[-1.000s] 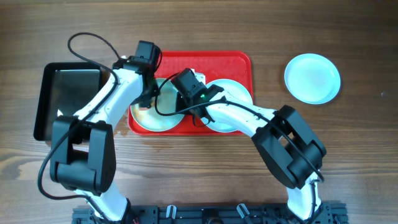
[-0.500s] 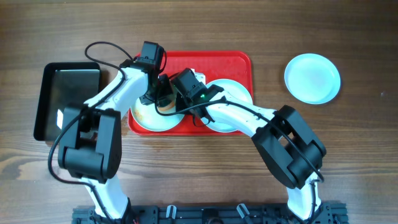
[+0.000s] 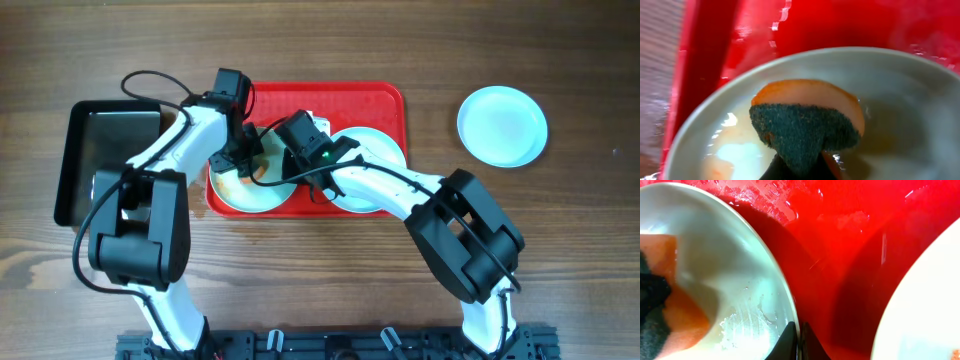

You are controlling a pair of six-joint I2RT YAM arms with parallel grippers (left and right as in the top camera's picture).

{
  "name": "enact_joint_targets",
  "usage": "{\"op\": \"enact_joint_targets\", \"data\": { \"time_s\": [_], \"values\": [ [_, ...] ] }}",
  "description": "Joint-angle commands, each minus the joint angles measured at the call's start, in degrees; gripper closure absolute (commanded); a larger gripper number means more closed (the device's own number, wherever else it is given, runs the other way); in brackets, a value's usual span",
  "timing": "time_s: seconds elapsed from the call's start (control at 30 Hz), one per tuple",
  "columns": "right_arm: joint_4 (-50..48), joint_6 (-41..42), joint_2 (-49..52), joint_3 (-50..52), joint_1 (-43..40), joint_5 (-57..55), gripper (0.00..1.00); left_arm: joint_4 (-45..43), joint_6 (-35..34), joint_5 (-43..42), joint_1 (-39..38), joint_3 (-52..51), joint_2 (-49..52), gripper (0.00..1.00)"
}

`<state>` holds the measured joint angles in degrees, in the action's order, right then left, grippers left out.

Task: Clean dirty plates on tray and stack at the side
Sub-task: 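Keep scrubbing the plate with the left gripper's sponge in circles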

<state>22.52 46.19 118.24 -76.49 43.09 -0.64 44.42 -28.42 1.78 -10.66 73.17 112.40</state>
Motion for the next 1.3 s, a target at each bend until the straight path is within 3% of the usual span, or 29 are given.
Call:
{"op": "enact_joint_targets", "data": {
  "time_s": [0.0, 0.43, 0.63, 0.8, 1.07, 1.27],
  "values": [
    [0.63, -0.15, 1.57, 0.17, -0.42, -2.29, 0.96, 3.23, -0.31, 4.17, 1.95, -0.26, 1.03, 0.96],
    [0.63, -0.13, 1.57, 0.17, -0.42, -2.27, 0.95, 18.88, -1.09, 4.02, 1.88, -0.24, -0.04, 0.96],
    [0.61, -0.11, 1.57, 0.17, -0.42, -2.27, 0.96, 18.14, -0.31, -5.42, 1.77, -0.24, -5.86, 0.96],
    [0.63, -0.13, 1.57, 0.17, -0.42, -2.27, 0.96, 11.8, -0.13, -7.78, 1.77, -0.33, -7.3, 0.96],
    [0.44, -0.09, 1.57, 0.17, -0.42, -2.29, 0.96, -10.45, -0.83, -11.32, 1.77, -6.29, -7.28, 0.96],
    [0.39, 0.28, 1.57, 0.17, -0.42, -2.27, 0.96, -16.57, -4.46, -13.81, 1.6, -12.52, -7.28, 0.96]
  ]
}}
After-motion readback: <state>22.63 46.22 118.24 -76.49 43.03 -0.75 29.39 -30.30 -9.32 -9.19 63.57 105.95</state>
